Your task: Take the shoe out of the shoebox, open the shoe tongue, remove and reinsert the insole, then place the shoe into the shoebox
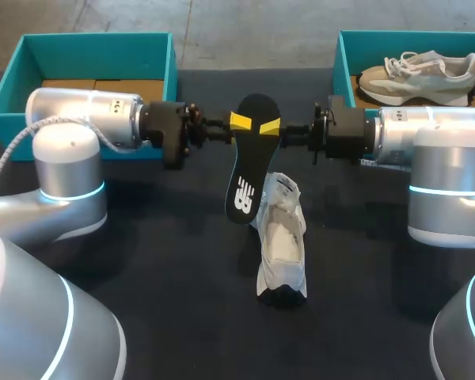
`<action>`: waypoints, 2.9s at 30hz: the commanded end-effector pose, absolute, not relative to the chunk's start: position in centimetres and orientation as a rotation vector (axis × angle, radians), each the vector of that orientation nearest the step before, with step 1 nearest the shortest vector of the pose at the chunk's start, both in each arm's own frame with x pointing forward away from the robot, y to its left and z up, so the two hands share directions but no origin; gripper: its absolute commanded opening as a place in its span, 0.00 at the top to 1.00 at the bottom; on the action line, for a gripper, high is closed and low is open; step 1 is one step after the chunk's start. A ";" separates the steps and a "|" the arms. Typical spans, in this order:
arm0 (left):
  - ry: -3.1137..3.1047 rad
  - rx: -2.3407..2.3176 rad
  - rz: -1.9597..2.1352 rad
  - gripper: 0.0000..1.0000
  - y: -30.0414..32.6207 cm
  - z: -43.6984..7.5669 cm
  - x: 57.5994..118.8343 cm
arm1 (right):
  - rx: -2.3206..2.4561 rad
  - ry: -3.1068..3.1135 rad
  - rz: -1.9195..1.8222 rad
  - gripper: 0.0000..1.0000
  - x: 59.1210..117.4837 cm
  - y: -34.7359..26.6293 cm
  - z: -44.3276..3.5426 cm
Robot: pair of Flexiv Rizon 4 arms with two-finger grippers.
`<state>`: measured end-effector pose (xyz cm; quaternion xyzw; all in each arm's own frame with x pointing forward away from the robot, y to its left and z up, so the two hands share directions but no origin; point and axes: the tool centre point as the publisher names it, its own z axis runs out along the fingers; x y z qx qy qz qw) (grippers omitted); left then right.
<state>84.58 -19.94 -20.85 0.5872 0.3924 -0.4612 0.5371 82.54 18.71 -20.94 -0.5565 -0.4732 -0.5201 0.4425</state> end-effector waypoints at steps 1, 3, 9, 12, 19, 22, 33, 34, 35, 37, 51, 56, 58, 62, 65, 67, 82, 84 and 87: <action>0.931 1.395 -1.094 0.70 -20.3 -21.0 84.6 | -1.384 -1.174 -1.291 1.00 82.5 18.9 -21.0; 0.932 1.395 -1.093 0.73 -20.4 -21.0 84.6 | -1.384 -1.174 -1.291 1.00 82.5 18.9 -21.0; 0.935 1.393 -1.088 0.81 -20.4 -21.1 84.7 | -1.384 -1.174 -1.291 1.00 82.5 18.9 -21.0; 0.937 1.389 -1.086 0.82 -20.5 -21.1 84.8 | -1.384 -1.174 -1.291 1.00 82.5 18.9 -21.0; 0.941 1.374 -1.075 0.85 -20.9 -21.2 85.1 | -1.384 -1.174 -1.291 1.00 82.5 18.9 -21.0; 0.941 1.360 -1.058 0.84 -21.0 -21.1 85.1 | -1.384 -1.174 -1.291 1.00 82.5 18.9 -21.0; 0.946 1.343 -1.049 0.96 -21.4 -21.0 85.1 | -1.384 -1.174 -1.291 1.00 82.5 18.9 -21.0; 0.947 1.343 -1.047 0.96 -21.4 -21.0 85.1 | -1.384 -1.174 -1.291 1.00 82.5 18.9 -21.0; 0.948 1.342 -1.046 0.96 -21.4 -21.0 85.0 | -1.384 -1.174 -1.291 1.00 82.5 18.9 -21.0; 0.949 1.338 -1.045 0.96 -21.3 -21.0 85.0 | -1.384 -1.174 -1.291 1.00 82.5 18.9 -21.0; 0.948 1.314 -1.032 0.78 -20.6 -20.8 85.0 | -1.384 -1.174 -1.291 1.00 82.5 18.9 -21.0; 0.952 1.314 -1.025 0.80 -20.4 -20.8 85.1 | -1.384 -1.174 -1.291 1.00 82.5 18.9 -21.0; 0.955 1.311 -1.024 0.81 -20.2 -20.8 85.2 | -1.384 -1.174 -1.291 1.00 82.5 18.9 -21.0; 0.959 1.307 -1.024 0.82 -20.1 -20.8 85.2 | -1.384 -1.174 -1.291 1.00 82.5 18.9 -21.0; 0.961 1.309 -1.026 0.82 -20.1 -21.0 85.3 | -1.384 -1.174 -1.291 1.00 82.5 18.9 -21.0; 0.962 1.310 -1.027 0.83 -20.1 -21.1 85.3 | -1.384 -1.174 -1.291 1.00 82.5 18.9 -21.0; 0.959 1.311 -1.026 1.00 -20.5 -21.4 85.6 | -1.384 -1.174 -1.291 1.00 82.5 18.9 -21.0; 0.959 1.311 -1.025 1.00 -20.5 -21.4 85.6 | -1.384 -1.174 -1.291 1.00 82.5 18.9 -21.0; 0.958 1.311 -1.025 1.00 -20.6 -21.4 85.6 | -1.385 -1.176 -1.289 0.03 82.5 18.9 -21.0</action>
